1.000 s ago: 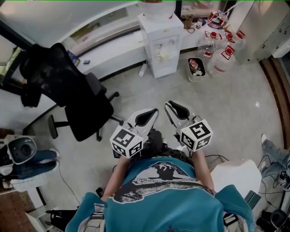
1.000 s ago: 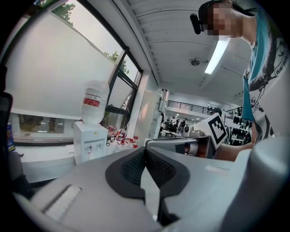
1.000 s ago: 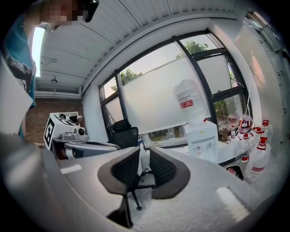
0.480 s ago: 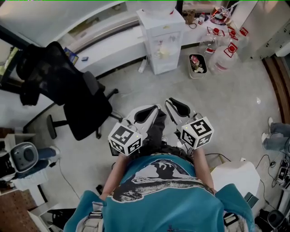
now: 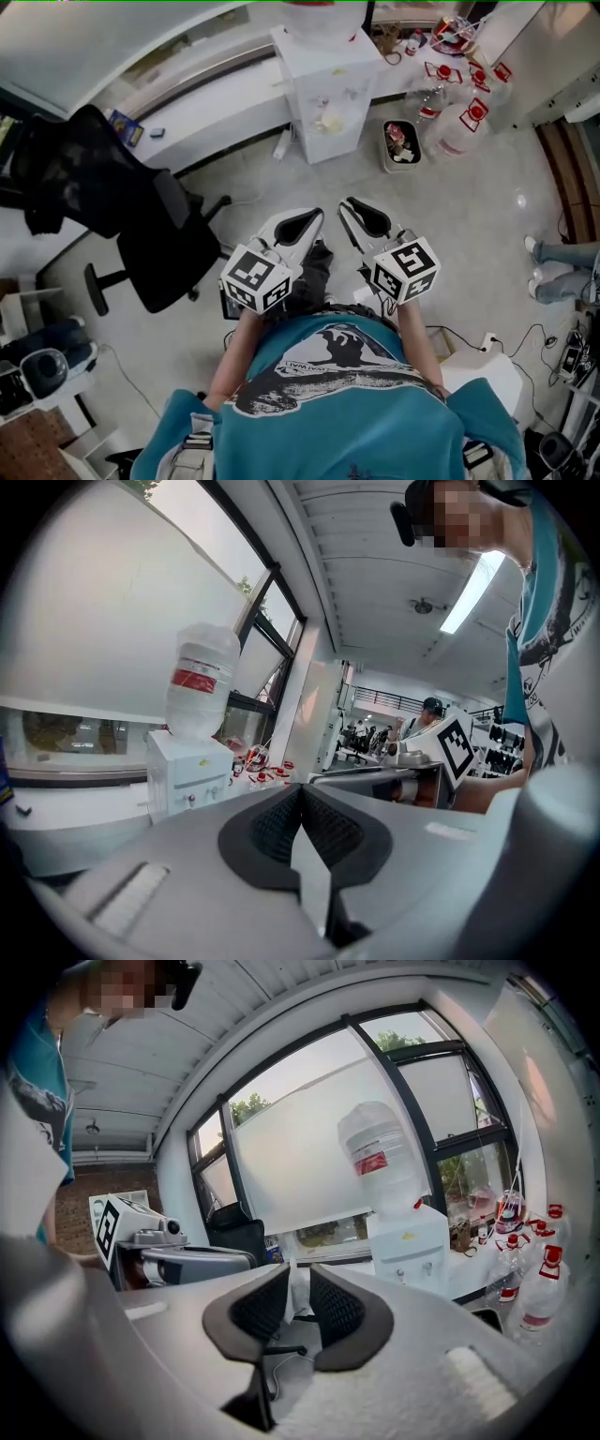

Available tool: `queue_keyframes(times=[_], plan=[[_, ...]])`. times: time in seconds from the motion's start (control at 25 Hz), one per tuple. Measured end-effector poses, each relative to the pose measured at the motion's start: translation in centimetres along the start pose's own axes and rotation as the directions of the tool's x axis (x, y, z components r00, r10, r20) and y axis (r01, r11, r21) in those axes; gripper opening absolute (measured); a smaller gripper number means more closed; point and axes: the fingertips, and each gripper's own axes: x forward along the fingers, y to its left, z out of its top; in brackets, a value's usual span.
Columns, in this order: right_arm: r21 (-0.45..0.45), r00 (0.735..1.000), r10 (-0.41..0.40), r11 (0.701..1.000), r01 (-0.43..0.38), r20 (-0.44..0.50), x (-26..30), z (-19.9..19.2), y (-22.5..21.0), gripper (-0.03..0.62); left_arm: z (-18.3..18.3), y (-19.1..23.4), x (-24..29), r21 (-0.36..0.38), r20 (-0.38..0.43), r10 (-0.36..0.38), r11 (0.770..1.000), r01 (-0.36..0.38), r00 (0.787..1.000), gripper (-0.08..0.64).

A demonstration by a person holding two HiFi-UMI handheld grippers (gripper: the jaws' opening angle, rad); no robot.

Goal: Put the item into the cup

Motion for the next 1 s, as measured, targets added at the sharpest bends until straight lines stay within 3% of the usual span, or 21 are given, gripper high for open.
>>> queue_keyframes(times=[0.52, 1.0], plan=[[0.044, 0.994, -0.026, 0.999, 0.031, -0.103, 8.4, 1.4, -7.1, 0.063, 1.7, 10.1, 6.4, -0.075, -0.035, -0.023, 0.997, 0.021, 0.999, -0.002], [0.064, 0.99, -0.058, 0.996, 0.067, -0.126, 11.9, 2.4, -9.8, 0.063, 2.3, 13.6, 8.7, -0.09, -0.063, -0.066, 0.994, 0.06, 0.996, -0.002]])
